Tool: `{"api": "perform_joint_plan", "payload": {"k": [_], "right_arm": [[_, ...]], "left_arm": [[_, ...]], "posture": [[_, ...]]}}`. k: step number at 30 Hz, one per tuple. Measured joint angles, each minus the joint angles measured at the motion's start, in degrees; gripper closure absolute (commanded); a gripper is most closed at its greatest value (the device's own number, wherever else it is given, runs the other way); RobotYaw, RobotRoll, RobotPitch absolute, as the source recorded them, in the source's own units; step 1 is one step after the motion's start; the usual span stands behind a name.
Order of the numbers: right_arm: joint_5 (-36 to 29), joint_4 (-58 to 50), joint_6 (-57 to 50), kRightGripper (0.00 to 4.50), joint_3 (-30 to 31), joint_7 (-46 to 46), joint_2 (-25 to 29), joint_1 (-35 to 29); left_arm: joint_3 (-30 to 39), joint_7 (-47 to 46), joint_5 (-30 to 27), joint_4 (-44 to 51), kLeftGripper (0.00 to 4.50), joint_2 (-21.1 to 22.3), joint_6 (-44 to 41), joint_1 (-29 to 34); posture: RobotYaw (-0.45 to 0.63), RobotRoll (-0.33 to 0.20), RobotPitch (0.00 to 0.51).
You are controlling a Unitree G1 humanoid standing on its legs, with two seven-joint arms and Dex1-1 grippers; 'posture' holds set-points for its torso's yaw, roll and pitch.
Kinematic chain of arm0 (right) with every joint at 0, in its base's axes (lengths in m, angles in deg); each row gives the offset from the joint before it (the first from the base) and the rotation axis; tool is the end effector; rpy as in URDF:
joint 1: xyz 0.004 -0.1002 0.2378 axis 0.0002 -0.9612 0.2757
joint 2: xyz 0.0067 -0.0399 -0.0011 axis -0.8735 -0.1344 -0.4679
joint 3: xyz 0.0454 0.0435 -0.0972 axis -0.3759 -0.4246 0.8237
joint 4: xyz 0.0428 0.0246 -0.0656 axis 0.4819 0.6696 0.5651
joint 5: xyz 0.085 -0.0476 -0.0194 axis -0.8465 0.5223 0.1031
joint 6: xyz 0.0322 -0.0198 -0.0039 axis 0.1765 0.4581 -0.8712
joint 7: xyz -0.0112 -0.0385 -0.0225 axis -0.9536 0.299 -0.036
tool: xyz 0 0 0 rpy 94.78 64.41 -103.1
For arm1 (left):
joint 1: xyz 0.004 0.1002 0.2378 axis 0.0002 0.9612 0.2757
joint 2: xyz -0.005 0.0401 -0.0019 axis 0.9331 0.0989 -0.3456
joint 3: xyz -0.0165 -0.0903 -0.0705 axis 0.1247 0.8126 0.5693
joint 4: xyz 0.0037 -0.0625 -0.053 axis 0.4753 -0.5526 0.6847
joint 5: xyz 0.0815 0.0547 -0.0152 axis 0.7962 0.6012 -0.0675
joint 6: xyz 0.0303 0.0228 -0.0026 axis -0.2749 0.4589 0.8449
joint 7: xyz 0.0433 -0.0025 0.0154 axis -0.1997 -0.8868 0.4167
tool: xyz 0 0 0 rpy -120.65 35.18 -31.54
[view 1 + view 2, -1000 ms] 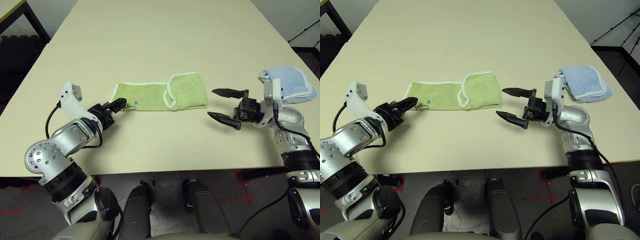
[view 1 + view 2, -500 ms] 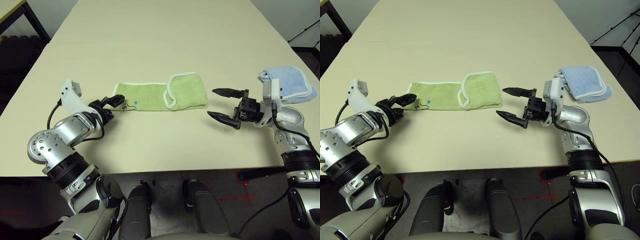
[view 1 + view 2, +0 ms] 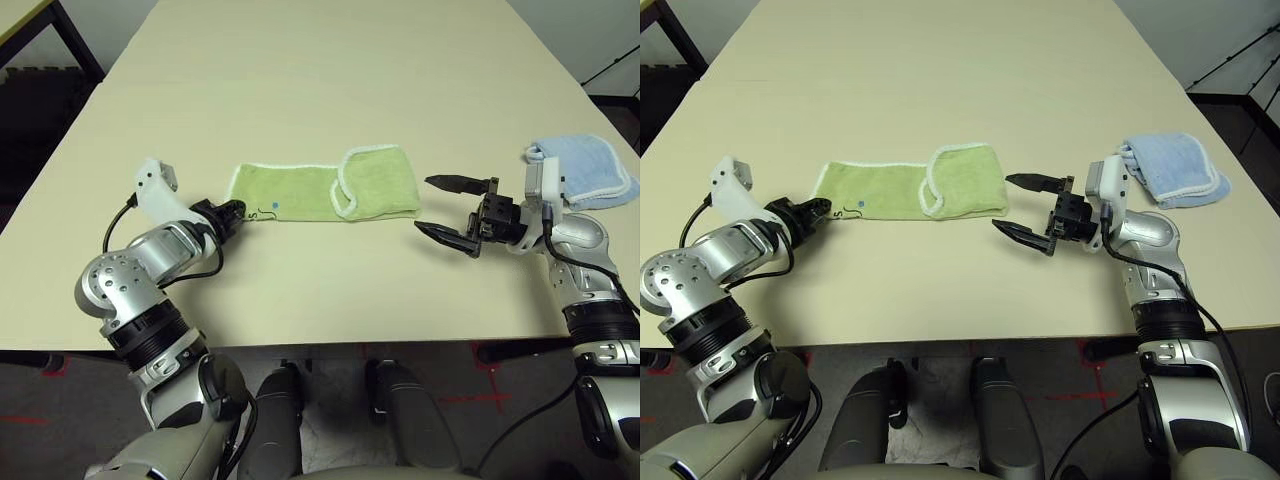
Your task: Fold the towel and set it aside.
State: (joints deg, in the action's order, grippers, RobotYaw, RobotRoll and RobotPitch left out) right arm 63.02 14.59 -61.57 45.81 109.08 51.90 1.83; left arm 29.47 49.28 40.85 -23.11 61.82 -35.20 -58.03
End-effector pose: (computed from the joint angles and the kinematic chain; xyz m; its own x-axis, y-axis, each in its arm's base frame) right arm 0.2991 -0.2590 0.1333 0.3878 0.9201 0.0551 -0.8486 0.3798 -0.3682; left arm 0.2648 0.2207 0.1645 0.8977 -0.1630 -0.4092 -0.0878 0.8441 -0.5289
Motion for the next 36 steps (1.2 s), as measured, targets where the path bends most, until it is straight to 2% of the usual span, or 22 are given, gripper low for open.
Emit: {"api": "perform_joint_plan", "payload": {"k": [10, 14, 17, 23, 30, 36], "right_arm": [[0.04, -0.07, 0.46, 0.0, 0.46, -0.7, -0.31, -0.55], [0.4, -0.02, 0.94, 0.0, 0.55, -0.99, -0.33, -0.55], [0.57, 0.0, 1.34, 0.0, 0.58, -1.03, -0.33, -0.55], [0.62, 0.1, 1.59, 0.0, 0.67, -1.09, -0.48, -0.55], [0.67, 0.45, 2.13, 0.0, 0.75, -1.12, -0.78, -0.58], [0.72, 1.18, 2.54, 0.0, 0.75, -1.21, -0.79, -0.65]], "left_arm": [[-7.53, 3.82, 1.77, 2.57, 4.47, 3.14, 0.67, 0.85], [-16.37, 7.78, 3.82, 4.28, 4.47, 11.13, 1.52, 2.81], [-21.74, 10.56, 5.08, 6.34, 4.47, 14.59, 2.9, 3.01], [-38.19, 16.16, 11.09, 11.06, 4.47, 25.28, 7.06, 3.56], [-50.91, 20.6, 19.05, 13.37, 4.47, 31.74, 12.82, 1.03], [-59.52, 24.14, 27.84, 13.38, 4.47, 34.28, 19.83, -1.43]], "posture": [[-0.15, 0.0, 0.221], [-0.15, 0.0, 0.22], [-0.15, 0.0, 0.217], [-0.15, 0.0, 0.216], [-0.15, 0.0, 0.215], [-0.16, 0.0, 0.216]]}}
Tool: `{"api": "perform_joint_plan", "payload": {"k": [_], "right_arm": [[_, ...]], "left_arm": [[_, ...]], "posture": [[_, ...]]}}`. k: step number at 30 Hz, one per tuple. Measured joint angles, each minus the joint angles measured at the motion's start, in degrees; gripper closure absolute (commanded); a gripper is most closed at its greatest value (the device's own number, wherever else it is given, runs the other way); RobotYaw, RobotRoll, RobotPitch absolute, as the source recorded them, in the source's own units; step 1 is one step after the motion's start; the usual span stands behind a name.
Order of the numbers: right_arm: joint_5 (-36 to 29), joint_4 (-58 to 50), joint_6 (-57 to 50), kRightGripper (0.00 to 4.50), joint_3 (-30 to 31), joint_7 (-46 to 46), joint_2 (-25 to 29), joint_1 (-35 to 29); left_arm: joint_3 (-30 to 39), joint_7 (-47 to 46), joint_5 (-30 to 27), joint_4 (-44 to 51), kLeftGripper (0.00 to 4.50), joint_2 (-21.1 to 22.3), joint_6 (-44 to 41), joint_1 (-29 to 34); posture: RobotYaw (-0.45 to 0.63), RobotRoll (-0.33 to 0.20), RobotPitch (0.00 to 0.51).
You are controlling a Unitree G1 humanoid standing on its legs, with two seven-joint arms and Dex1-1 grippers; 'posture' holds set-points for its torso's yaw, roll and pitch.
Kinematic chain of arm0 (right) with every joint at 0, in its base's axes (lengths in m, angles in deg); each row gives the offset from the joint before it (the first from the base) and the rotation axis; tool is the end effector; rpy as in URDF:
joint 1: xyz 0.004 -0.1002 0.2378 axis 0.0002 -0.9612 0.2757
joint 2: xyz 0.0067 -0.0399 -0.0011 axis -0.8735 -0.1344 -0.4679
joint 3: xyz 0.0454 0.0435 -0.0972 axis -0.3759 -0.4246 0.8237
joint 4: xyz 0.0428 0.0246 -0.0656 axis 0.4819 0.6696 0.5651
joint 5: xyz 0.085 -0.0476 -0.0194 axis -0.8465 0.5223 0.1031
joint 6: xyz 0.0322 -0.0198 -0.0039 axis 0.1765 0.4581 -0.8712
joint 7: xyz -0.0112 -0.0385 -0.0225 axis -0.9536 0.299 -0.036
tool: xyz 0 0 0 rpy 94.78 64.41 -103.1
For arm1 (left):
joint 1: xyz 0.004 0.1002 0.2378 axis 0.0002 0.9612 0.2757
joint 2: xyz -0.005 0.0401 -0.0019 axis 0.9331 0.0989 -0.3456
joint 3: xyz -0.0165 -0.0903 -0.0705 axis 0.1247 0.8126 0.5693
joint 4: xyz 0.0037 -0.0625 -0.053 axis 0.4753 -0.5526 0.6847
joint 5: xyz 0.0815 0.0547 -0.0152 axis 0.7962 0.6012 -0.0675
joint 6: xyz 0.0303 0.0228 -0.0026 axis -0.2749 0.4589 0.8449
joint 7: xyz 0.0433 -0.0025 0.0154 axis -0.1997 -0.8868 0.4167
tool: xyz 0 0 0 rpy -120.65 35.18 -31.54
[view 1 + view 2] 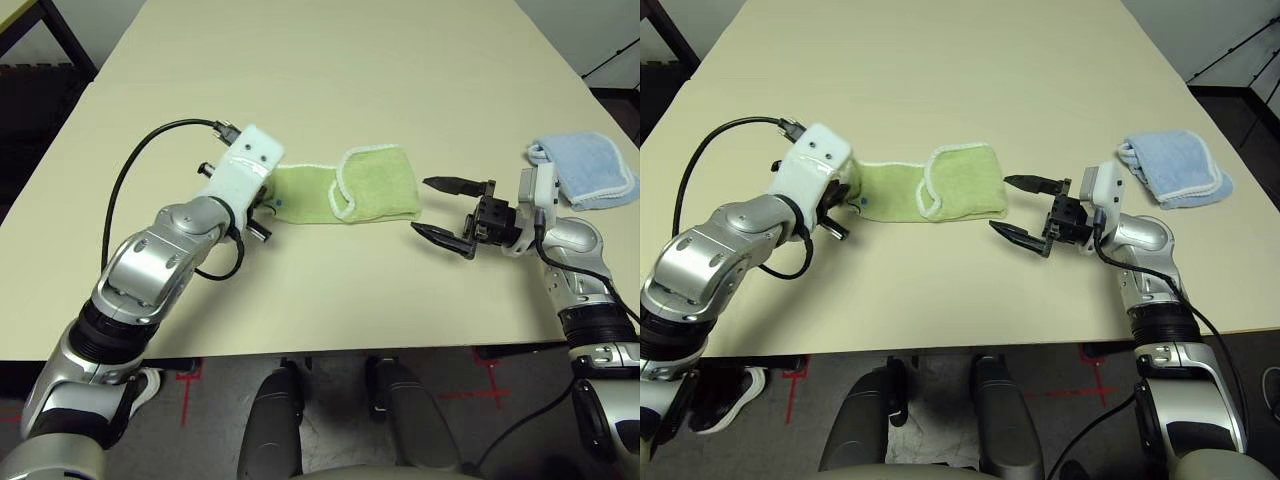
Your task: Fold the towel and set it aside.
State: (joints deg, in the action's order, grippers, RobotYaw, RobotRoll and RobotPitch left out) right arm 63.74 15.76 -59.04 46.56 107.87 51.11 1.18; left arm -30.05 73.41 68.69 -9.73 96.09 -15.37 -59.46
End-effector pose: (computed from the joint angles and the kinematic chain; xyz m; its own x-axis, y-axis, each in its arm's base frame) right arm 0.2981 -0.2558 0.1258 0.4001 0.9147 0.0564 -0.8406 0.3908 -0.3751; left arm 0.2604 0.1724 0.2017 0.9206 -0.2219 -0.3213 0.3825 0.6780 0.6277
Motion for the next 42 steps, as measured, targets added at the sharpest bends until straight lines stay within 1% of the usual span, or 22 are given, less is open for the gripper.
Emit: {"api": "perform_joint_plan", "payload": {"k": [4, 7, 11, 15, 24, 31, 36, 42], "right_arm": [[0.01, 0.28, 0.17, 0.0, 0.0, -0.15, 0.0, -0.03], [0.03, 0.66, 0.3, 0.0, 0.0, -0.39, 0.0, -0.06], [0.25, 0.96, 0.73, 0.0, 0.0, -0.84, -0.04, -0.05], [0.44, 1.18, 1.26, 0.0, 0.0, -1.01, -0.31, -0.04], [0.52, 3.09, 2.21, 0.0, -0.01, -1.64, -0.47, 0.01], [0.52, 3.34, 2.66, 0.0, -0.01, -1.76, -0.43, 0.0], [0.56, 3.38, 3.02, 0.0, -0.01, -2.1, -0.46, -0.01], [0.92, 3.34, 3.11, 0.0, 0.0, -2.66, -0.49, -0.4]], "left_arm": [[-3.51, 3.15, 5.72, -2.17, 4.47, 1.07, 4.67, -3.16], [-4.68, 5.19, 8.53, -2.48, 4.47, 1.14, 6.08, -4.4], [-6.22, 7.92, 10.9, -2.59, 4.47, -0.73, 6.13, -6.49], [-7.13, 10.84, 11.7, -1.84, 4.47, -3.51, 4.05, -8.82], [-11.95, 18.49, 12.27, 0.61, 4.47, -4.79, -1.05, -14.2], [-14.97, 20.61, 13.22, 0.39, 4.47, -6.72, -1.57, -15.4], [-15.8, 20.73, 14.99, -3.86, 4.47, -10.65, 0.2, -18.51], [-15.79, 20.91, 16.18, -9.0, 4.47, -15.13, 2.76, -20.41]], "posture": [[-0.16, 0.0, 0.216], [-0.17, 0.0, 0.215], [-0.16, 0.0, 0.213], [-0.17, 0.0, 0.213], [-0.17, 0.0, 0.222], [-0.18, 0.0, 0.223], [-0.19, 0.0, 0.221], [-0.2, 0.0, 0.224]]}}
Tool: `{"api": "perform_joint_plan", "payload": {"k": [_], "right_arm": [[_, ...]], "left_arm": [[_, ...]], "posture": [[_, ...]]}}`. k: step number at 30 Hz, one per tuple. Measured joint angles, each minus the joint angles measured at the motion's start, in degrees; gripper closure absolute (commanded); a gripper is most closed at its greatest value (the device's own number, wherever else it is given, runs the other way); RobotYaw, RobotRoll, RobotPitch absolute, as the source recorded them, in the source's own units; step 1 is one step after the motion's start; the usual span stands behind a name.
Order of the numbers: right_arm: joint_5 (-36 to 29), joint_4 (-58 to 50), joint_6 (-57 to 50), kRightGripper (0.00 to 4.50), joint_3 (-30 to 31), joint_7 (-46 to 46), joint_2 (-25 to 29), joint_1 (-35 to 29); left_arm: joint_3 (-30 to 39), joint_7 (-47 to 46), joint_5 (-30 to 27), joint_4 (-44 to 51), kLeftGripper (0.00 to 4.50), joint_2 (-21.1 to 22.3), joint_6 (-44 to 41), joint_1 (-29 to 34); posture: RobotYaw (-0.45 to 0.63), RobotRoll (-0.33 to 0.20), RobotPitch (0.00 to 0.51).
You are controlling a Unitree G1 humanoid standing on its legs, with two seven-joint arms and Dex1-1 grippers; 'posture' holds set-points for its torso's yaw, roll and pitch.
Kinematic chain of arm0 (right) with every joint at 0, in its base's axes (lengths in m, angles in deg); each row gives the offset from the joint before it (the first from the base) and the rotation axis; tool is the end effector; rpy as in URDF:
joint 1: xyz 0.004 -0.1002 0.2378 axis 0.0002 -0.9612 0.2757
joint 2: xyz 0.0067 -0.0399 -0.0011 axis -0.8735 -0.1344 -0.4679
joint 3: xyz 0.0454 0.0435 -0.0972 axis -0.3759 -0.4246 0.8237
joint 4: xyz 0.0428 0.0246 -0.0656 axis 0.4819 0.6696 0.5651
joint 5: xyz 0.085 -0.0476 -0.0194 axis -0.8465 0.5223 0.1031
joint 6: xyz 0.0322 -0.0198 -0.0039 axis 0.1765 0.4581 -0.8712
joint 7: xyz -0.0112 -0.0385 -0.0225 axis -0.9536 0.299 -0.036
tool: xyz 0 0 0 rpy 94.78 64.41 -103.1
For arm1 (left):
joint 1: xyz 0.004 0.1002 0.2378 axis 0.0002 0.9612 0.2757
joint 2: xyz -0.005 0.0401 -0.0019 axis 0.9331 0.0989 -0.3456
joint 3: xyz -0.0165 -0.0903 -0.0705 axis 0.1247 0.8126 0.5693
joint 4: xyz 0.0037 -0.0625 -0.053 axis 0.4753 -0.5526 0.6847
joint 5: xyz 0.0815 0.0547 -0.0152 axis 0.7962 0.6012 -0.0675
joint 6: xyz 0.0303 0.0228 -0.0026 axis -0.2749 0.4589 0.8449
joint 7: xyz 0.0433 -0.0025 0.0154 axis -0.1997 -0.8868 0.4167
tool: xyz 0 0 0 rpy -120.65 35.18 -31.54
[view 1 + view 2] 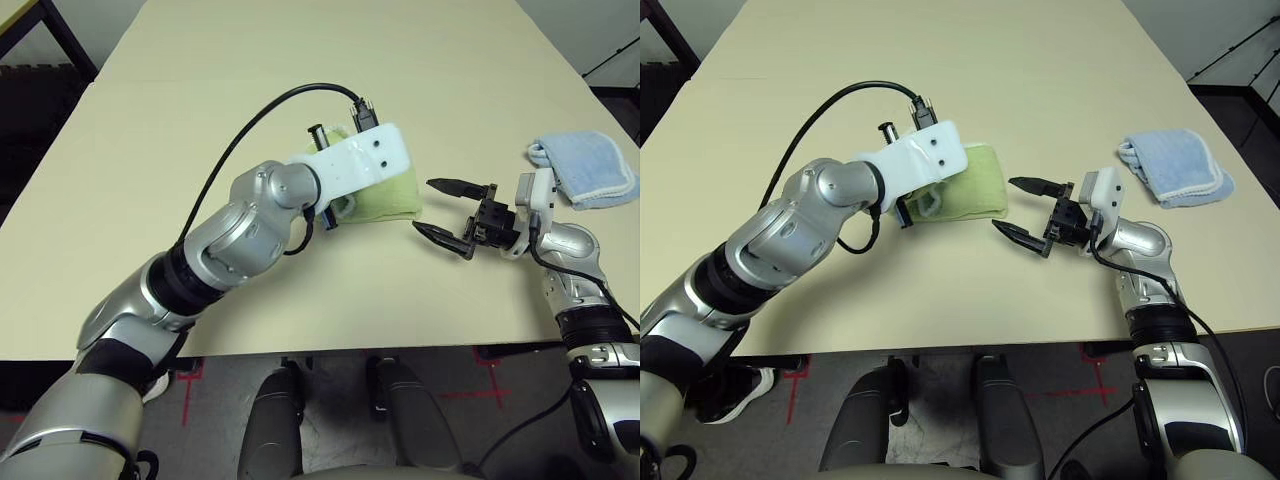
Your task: Fold the towel and set it aside.
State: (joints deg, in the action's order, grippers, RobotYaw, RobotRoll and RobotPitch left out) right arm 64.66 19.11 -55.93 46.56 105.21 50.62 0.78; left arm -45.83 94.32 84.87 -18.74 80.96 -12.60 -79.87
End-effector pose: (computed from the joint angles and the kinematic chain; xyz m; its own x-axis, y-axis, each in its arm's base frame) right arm 0.2970 -0.2582 0.1153 0.4565 0.8874 0.0638 -0.8160 0.4462 -0.3674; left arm 0.2806 0.0786 0.2401 0.7622 -0.5237 -0.3804 0.5960 0.3387 0.7280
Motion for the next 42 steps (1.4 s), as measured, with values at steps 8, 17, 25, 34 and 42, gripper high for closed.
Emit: {"api": "perform_joint_plan", "payload": {"k": [8, 17, 25, 34, 42], "right_arm": [[0.16, -0.23, 0.04, 0.0, -0.03, -0.38, 0.06, -1.0], [0.18, -0.37, 0.04, 0.0, -0.02, -0.4, 0.07, -1.6], [0.18, -0.56, -0.08, 0.0, -0.02, -0.39, 0.48, -1.59], [0.18, -0.55, -0.15, 0.0, -0.06, -0.4, 1.75, -1.57], [-0.05, -0.54, -1.66, 0.0, -1.27, -1.76, 3.57, -1.0]], "left_arm": [[0.15, 1.08, 0.23, -4.23, 4.47, -6.4, 1.06, -3.43], [0.2, 1.26, 0.28, -4.46, 4.47, -8.2, 1.03, -3.42], [2.73, 0.41, 0.23, -6.52, 2.56, -11.06, 0.61, -1.29], [8.77, -0.67, -1.81, -6.56, 0.05, -15.35, -2.43, -1.02], [17.59, -2.78, -5.94, -5.91, 0.05, -19.04, -7.2, -0.72]], "posture": [[-0.21, 0.0, 0.228], [-0.22, 0.0, 0.228], [-0.22, 0.0, 0.225], [-0.21, 0.0, 0.222], [-0.21, 0.0, 0.225]]}}
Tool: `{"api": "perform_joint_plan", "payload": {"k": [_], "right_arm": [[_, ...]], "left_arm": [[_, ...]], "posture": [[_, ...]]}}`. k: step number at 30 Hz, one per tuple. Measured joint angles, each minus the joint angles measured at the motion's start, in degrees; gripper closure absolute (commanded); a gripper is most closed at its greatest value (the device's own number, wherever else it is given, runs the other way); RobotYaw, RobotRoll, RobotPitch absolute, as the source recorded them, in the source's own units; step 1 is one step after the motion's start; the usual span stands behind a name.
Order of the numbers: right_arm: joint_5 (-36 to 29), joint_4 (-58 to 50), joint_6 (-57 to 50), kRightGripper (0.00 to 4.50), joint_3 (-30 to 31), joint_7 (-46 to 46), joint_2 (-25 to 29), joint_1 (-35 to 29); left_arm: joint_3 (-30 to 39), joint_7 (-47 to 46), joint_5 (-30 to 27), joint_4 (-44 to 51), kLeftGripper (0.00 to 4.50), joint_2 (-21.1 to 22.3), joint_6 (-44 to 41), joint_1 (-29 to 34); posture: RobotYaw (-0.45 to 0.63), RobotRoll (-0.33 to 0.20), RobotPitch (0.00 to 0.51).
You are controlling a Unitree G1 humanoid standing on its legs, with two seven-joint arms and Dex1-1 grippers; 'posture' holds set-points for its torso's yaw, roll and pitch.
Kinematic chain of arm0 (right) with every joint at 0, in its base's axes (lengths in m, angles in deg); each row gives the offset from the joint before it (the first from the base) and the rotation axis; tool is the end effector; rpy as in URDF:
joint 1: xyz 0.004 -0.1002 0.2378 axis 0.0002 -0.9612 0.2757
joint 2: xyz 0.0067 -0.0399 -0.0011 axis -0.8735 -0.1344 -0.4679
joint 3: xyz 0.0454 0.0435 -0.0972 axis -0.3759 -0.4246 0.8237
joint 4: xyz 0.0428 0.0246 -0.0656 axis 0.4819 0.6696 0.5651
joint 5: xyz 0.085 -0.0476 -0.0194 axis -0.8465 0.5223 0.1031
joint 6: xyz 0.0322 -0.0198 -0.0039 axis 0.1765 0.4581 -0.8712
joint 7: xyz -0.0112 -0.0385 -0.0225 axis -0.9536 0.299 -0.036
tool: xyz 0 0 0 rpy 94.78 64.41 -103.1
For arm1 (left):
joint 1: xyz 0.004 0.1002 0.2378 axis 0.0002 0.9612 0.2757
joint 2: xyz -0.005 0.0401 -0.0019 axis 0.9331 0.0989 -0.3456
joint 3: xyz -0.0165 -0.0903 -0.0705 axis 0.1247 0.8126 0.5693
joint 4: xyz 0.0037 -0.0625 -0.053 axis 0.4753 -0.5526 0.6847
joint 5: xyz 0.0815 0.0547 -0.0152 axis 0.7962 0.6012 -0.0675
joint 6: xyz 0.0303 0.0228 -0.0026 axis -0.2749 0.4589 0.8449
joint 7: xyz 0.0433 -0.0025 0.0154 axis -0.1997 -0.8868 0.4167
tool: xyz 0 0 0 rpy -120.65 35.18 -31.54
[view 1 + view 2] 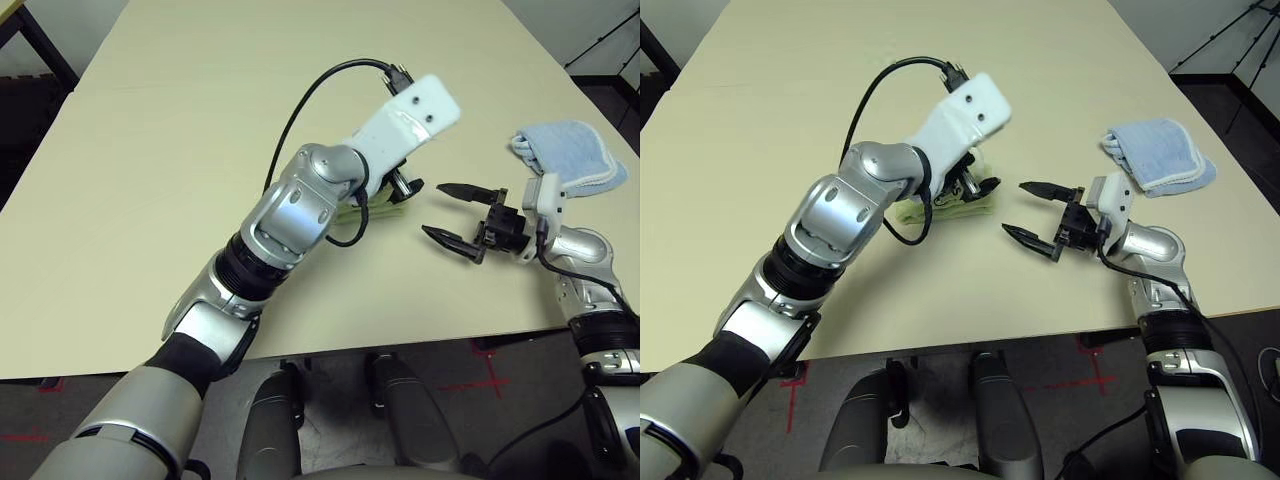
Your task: Fold the towel and set it aside.
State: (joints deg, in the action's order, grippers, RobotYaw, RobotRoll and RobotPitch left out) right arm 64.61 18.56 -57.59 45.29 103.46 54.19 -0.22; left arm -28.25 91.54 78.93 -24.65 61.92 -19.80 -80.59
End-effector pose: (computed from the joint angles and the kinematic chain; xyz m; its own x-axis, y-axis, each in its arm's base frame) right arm 0.2910 -0.2773 0.1216 0.5248 0.8506 0.0318 -0.7844 0.4977 -0.3702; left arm 0.2864 0.0510 0.2536 0.6820 -0.6740 -0.2840 0.7253 0.5735 0.3808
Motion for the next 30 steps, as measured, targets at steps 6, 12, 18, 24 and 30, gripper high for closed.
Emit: {"api": "perform_joint_plan", "payload": {"k": [6, 12, 18, 24, 30], "right_arm": [[-2.34, -4.35, -5.54, 0.0, -0.53, -4.34, -0.75, 1.28], [-4.83, -10.83, -13.02, 0.0, -1.63, -11.62, -5.44, 4.24], [-4.96, -12.48, -15.53, 0.0, -1.12, -16.35, -11.7, 8.09], [-2.86, -9.13, -15.01, 0.0, -0.72, -23.43, -17.03, 11.89], [2.26, -2.76, -12.05, 0.0, -1.57, -37.33, -21.5, 14.9]], "left_arm": [[9.62, -2.85, -2.94, 2.47, 0.05, 0.49, -0.45, 3.83], [21.28, -5.96, -6.27, 8.25, 0.05, 2.12, -2.17, 9.16], [27.51, -7.95, -9.27, 13.37, 0.05, 3.41, -2.7, 15.34], [31.83, -10.68, -11.29, 14.62, 0.05, 2.88, 3.39, 21.42], [37.23, -19.95, -10.52, 14.6, 0.05, -0.28, 13.95, 24.36]], "posture": [[-0.19, 0.0, 0.225], [-0.15, 0.0, 0.216], [-0.12, 0.0, 0.21], [-0.11, 0.0, 0.201], [-0.1, 0.0, 0.197]]}}
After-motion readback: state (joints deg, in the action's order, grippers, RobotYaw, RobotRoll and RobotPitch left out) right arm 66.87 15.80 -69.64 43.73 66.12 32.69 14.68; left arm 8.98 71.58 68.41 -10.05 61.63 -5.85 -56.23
